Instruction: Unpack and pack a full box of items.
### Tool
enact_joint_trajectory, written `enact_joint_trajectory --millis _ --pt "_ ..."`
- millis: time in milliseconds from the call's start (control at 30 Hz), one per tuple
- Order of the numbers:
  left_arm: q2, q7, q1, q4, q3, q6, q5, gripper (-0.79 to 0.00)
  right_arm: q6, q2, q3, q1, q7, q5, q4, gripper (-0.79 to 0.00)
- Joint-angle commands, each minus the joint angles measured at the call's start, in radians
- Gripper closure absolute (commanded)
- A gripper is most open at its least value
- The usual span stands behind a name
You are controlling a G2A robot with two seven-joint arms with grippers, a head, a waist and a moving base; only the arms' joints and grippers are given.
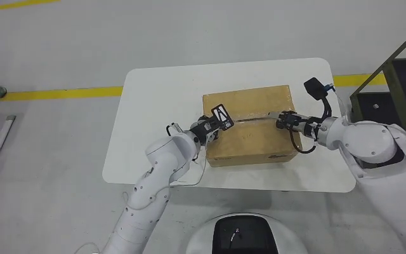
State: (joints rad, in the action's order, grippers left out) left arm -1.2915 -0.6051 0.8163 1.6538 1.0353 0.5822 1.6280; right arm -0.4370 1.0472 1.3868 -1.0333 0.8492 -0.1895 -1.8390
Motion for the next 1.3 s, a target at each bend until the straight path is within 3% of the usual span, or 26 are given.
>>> enact_joint_trajectory --millis 0,133,167,200,233,333,367,433,467,667,700,733,767,800,1100,1133,1167,1200,1233,1267 --pt "-0.001 0.001 -0.003 -0.003 -0.001 -0.004 0.000 0.000 -0.006 -0.002 0.011 -0.005 0.000 -0.003 -0.005 -0.342" --pt "-0.002 0.006 -0.005 -0.005 -0.003 -0.003 -0.001 0.000 -0.017 -0.009 0.041 -0.018 0.005 -0.017 -0.014 -0.351" --pt "-0.002 0.005 -0.006 -0.006 -0.003 -0.005 -0.001 -0.040 -0.024 -0.011 0.057 -0.024 0.002 -0.016 -0.016 -0.366" --pt "-0.002 0.005 -0.006 -0.005 -0.002 -0.009 -0.002 -0.142 -0.026 -0.012 0.065 -0.027 0.000 -0.015 -0.017 -0.391" --pt "-0.003 0.005 -0.006 -0.003 -0.002 -0.011 -0.005 -0.222 -0.028 -0.013 0.079 -0.031 -0.003 -0.011 -0.019 -0.493" --pt "-0.003 0.003 -0.009 0.002 -0.001 -0.008 -0.011 -0.243 -0.035 -0.019 0.122 -0.047 -0.014 -0.010 -0.027 -0.785" --pt "-0.003 0.002 -0.009 0.003 -0.001 -0.009 -0.013 -0.292 -0.038 -0.020 0.138 -0.052 -0.020 -0.007 -0.030 -0.785" --pt "-0.004 0.001 -0.010 0.009 0.000 -0.011 -0.018 -0.576 -0.039 -0.023 0.170 -0.065 -0.032 0.003 -0.036 -0.785" --pt "-0.004 0.005 -0.007 0.012 0.004 -0.021 -0.024 -0.785 -0.039 -0.023 0.195 -0.075 -0.055 0.016 -0.038 -0.785" --pt "-0.003 0.013 0.003 0.026 0.019 -0.031 -0.031 -0.785 0.017 -0.019 0.267 -0.131 -0.175 0.099 -0.059 -0.785" --pt "-0.002 0.018 0.006 0.031 0.023 -0.034 -0.033 -0.785 0.036 -0.017 0.272 -0.140 -0.195 0.117 -0.062 -0.573" --pt "-0.002 0.019 0.008 0.035 0.027 -0.037 -0.036 -0.785 0.051 -0.016 0.275 -0.145 -0.211 0.122 -0.065 -0.305" --pt "-0.001 0.022 0.011 0.042 0.033 -0.041 -0.040 -0.785 0.077 -0.015 0.276 -0.155 -0.237 0.130 -0.071 -0.197" --pt "0.000 0.028 0.014 0.054 0.043 -0.049 -0.042 -0.785 0.116 -0.012 0.275 -0.169 -0.271 0.145 -0.078 0.000" --pt "0.016 0.055 0.080 0.158 0.145 -0.089 -0.047 -0.785 0.384 -0.001 0.187 -0.222 -0.417 0.059 -0.105 0.000" --pt "0.019 0.056 0.094 0.172 0.162 -0.097 -0.042 -0.616 0.386 0.002 0.174 -0.221 -0.430 0.060 -0.099 0.000" --pt "0.022 0.057 0.108 0.187 0.176 -0.100 -0.036 -0.302 0.388 0.004 0.163 -0.218 -0.435 0.080 -0.094 0.000" --pt "0.025 0.058 0.121 0.201 0.192 -0.103 -0.028 -0.105 0.388 0.004 0.163 -0.218 -0.435 0.080 -0.094 0.000" --pt "0.028 0.061 0.140 0.219 0.214 -0.115 -0.021 0.000 0.388 0.004 0.163 -0.218 -0.435 0.080 -0.094 0.000" --pt "0.030 0.061 0.149 0.227 0.223 -0.119 -0.019 0.000 0.388 0.004 0.163 -0.218 -0.435 0.080 -0.094 0.000"
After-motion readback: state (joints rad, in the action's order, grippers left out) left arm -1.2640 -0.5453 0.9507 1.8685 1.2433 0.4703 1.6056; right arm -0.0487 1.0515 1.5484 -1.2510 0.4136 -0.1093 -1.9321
